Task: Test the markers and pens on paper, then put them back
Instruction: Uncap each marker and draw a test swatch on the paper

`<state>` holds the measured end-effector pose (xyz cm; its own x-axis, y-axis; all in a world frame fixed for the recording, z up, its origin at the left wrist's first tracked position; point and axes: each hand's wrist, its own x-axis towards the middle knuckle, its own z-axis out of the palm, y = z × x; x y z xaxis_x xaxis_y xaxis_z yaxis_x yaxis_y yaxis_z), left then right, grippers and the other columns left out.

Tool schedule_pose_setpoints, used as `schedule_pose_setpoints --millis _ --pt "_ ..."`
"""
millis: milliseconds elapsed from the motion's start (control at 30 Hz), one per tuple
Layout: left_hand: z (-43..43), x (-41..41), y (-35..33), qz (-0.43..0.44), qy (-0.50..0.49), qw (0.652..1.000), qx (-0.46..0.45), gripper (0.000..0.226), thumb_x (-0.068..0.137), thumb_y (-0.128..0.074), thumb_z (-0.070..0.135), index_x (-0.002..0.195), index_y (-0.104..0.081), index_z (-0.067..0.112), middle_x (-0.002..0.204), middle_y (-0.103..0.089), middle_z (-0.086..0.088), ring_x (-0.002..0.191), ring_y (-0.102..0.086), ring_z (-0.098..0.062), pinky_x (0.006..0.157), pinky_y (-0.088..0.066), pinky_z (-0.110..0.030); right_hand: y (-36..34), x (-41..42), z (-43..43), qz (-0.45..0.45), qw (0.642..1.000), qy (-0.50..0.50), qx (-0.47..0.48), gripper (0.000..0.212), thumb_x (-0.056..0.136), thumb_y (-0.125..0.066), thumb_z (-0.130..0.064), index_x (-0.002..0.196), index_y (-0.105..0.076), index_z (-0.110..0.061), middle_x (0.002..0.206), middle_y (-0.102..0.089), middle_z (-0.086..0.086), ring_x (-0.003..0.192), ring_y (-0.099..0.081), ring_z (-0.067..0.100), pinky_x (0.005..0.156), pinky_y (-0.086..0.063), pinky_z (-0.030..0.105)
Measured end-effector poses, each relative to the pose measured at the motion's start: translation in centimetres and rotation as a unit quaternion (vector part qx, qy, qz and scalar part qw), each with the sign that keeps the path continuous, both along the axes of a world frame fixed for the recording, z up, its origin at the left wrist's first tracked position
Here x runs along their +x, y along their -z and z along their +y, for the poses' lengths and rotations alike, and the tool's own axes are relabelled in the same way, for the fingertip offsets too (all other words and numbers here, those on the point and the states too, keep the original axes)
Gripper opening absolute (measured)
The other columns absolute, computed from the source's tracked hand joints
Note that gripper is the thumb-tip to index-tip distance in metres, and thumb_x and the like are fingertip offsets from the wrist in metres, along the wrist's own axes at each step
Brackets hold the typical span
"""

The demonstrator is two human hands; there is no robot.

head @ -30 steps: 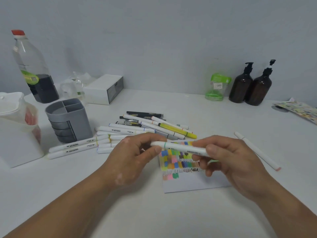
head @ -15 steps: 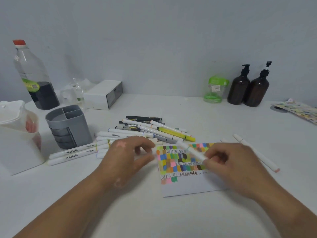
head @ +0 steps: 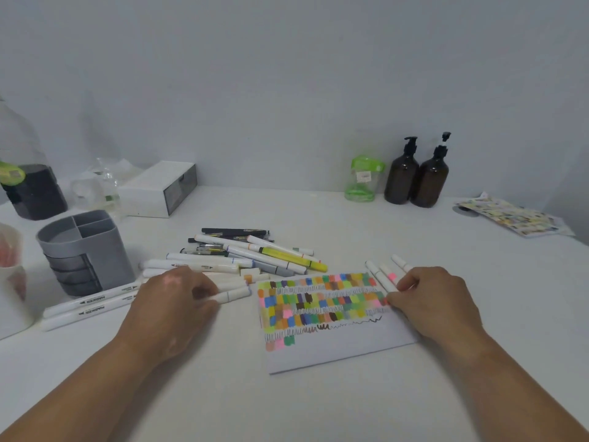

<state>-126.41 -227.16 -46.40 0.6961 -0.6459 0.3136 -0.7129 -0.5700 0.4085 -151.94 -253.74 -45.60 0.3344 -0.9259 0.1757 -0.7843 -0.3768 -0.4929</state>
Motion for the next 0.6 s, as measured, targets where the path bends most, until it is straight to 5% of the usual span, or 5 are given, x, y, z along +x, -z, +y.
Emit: schedule_pose_setpoints --millis 367,500,600 --pt "0.2 -0.5 -0.4 0.012 0.049 0.997 -0.066 0.015 0.084 -0.078 0.027 0.076 -0.067 0.035 0.064 -0.060 0.018 0.068 -0.055 0.004 0.053 -0.033 -0.011 -0.6 0.5 0.5 -0.048 0.996 0.003 -0.069 0.011 0.076 -0.077 -0.037 0.077 -0.067 -0.032 0.073 -0.065 -0.016 0.071 -0.057 0.007 0.055 -0.038 0.025" --pt "-0.3 -1.6 -0.9 0.157 0.111 0.965 -0.179 0.009 0.089 -0.070 0.036 0.094 -0.070 0.043 0.074 -0.065 0.017 0.060 -0.052 -0.001 0.054 -0.038 -0.015 -0.8 2.5 4.6 -0.062 0.981 -0.163 -0.085 0.010 0.079 -0.078 -0.040 0.074 -0.071 -0.036 0.068 -0.065 -0.019 0.064 -0.057 -0.003 0.054 -0.036 0.016" --pt "-0.8 -2.5 -0.8 0.304 0.143 0.918 -0.210 0.019 0.091 -0.067 0.043 0.109 -0.071 0.041 0.094 -0.075 0.013 0.079 -0.062 -0.002 0.073 -0.048 -0.028 -0.5 3.4 7.0 -0.001 0.965 -0.256 -0.065 0.008 0.079 -0.076 -0.046 0.077 -0.072 -0.039 0.074 -0.063 -0.020 0.069 -0.055 -0.003 0.058 -0.035 0.013"
